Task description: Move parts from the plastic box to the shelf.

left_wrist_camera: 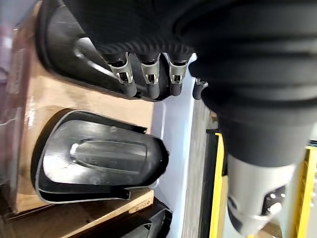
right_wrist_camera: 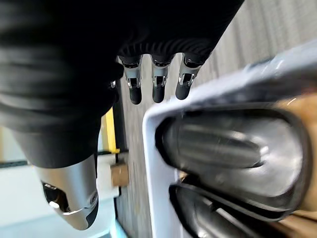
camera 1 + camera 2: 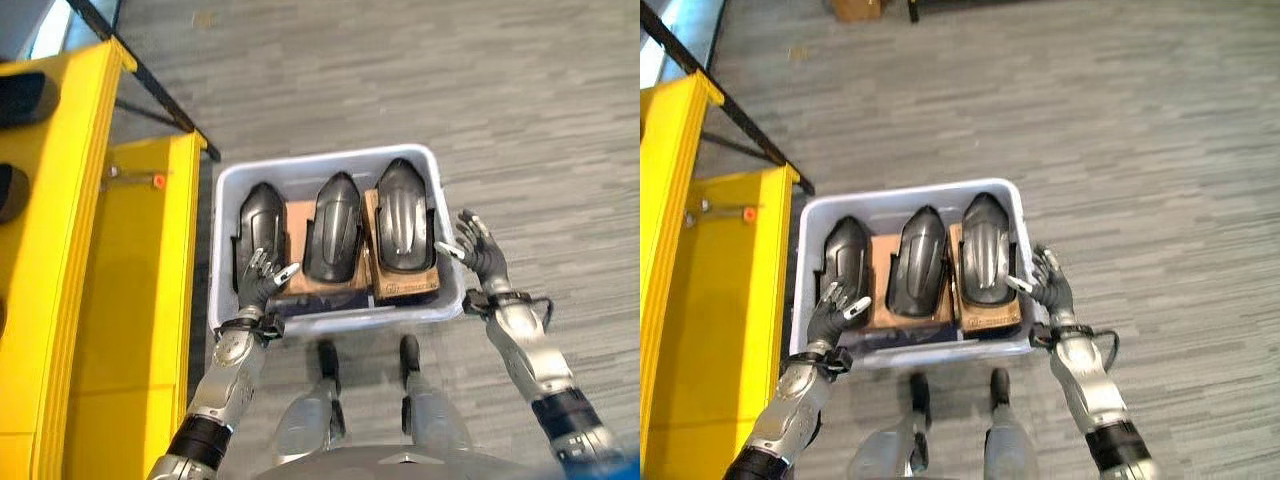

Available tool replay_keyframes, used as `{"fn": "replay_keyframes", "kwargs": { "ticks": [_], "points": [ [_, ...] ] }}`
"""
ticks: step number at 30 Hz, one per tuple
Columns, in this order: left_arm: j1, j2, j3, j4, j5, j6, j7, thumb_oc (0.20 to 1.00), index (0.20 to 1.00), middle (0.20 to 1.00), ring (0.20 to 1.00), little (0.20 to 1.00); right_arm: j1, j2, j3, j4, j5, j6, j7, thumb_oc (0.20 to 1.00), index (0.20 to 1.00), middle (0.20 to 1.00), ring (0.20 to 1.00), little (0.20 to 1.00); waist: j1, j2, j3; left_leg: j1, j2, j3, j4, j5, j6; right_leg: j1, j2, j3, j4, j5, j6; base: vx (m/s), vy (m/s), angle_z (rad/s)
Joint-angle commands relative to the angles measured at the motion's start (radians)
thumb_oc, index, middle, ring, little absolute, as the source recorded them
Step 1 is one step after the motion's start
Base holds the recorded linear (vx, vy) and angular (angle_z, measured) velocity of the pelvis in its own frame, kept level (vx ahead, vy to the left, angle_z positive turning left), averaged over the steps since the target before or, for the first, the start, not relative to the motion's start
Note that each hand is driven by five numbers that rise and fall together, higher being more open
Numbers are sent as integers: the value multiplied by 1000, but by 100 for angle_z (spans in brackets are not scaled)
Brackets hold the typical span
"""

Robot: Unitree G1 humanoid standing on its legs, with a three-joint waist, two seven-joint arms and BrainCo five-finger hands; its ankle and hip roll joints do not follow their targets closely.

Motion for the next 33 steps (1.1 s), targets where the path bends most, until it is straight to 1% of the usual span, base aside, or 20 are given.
{"fn": "replay_keyframes", "kwargs": {
  "ticks": [1,3,4,7,10,11,15,19,22,27,28,30,32,33],
  "points": [
    [-58,42,12,-51,-39,-79,32,1000,1000,1000,1000,1000,-105,21,10,8,-19,-65,-54,1000,1000,1000,1000,1000,24,-44,24,-18,69,-19,56,-7,-78,-25,-99,-49,81,-12,77,-26,-57,10],
    [-67,38,7,-54,-45,-80,36,1000,1000,1000,1000,1000,-127,21,20,20,-24,-65,-63,1000,1000,1000,1000,1000,28,-40,34,-26,71,-23,57,-4,-80,-34,-98,-53,87,-13,75,-31,-43,16],
    [-82,28,-6,-60,-56,-87,44,1000,1000,1000,1000,1000,-161,30,34,35,-20,-64,-75,1000,1000,1000,1000,1000,35,-36,53,-39,74,-27,55,3,-83,-50,-95,-54,96,-16,72,-46,-43,10],
    [-103,19,-20,-65,-62,-97,59,1000,1000,1000,1000,1000,-210,38,58,53,-51,-57,-98,1000,1000,1000,1000,1000,42,-31,79,-54,76,-30,56,10,-85,-68,-94,-55,102,-16,70,-50,-41,5],
    [-117,13,-33,-64,-67,-101,68,1000,1000,1000,1000,1000,-249,36,81,86,-97,-50,-116,1000,1000,1000,1000,1000,49,-28,97,-61,74,-31,51,13,-86,-79,-95,-55,99,-11,71,-36,-15,2],
    [-121,15,-38,-65,-66,-104,70,1000,1000,1000,1000,1000,-276,29,101,102,-139,-37,-121,1000,1000,1000,1000,1000,54,-25,106,-65,73,-29,45,18,-87,-86,-96,-54,95,-7,72,-33,-12,-1],
    [-127,18,-43,-71,-65,-106,71,1000,1000,1000,1000,1000,-299,28,110,123,-155,-30,-123,1000,1000,1000,1000,1000,56,-24,116,-73,70,-28,44,19,-87,-94,-98,-51,94,-3,72,-8,-2,0],
    [-140,17,-56,-91,-82,-118,77,1000,1000,1000,1000,1000,-334,26,112,164,-159,-28,-145,1000,1000,1000,1000,1000,61,-13,141,-86,64,-32,46,20,-86,-108,-104,-52,97,0,70,0,0,0],
    [-145,22,-57,-118,-84,-126,77,1000,1000,1000,1000,1000,-368,11,111,197,-201,-23,-168,1000,1000,1000,1000,1000,66,-8,151,-94,62,-34,44,23,-87,-118,-105,-55,100,2,70,0,0,0],
    [-147,37,-70,-156,-99,-143,70,1000,1000,1000,1000,1000,-459,-15,95,332,-183,-19,-194,1000,1000,1000,1000,1000,81,6,169,-113,61,-39,44,28,-87,-141,-105,-57,109,4,70,-13,-5,5],
    [-150,43,-90,-171,-105,-149,64,1000,1000,1000,1000,1000,-511,-22,90,416,-156,-21,-209,1000,1000,1000,1000,1000,89,17,175,-118,60,-41,37,33,-87,-149,-107,-55,109,7,69,0,0,0],
    [-153,42,-105,-180,-115,-148,59,1000,1000,1000,1000,1000,-558,-23,112,503,-141,-14,-195,1000,1000,1000,1000,1000,97,24,181,-120,56,-40,26,37,-85,-160,-106,-51,108,10,70,0,0,0],
    [-155,41,-107,-181,-117,-148,57,1000,1000,1000,1000,1000,-565,-23,114,515,-137,-12,-192,1000,1000,1000,1000,1000,98,26,182,-121,57,-38,24,39,-85,-164,-105,-50,109,10,70,0,0,0],
    [-161,38,-116,-178,-117,-148,52,1000,1000,1000,1000,1000,-574,-20,134,537,-141,-4,-175,1000,1000,1000,1000,1000,99,29,186,-122,57,-37,24,39,-84,-167,-104,-49,109,11,69,0,0,0]
  ]
}}
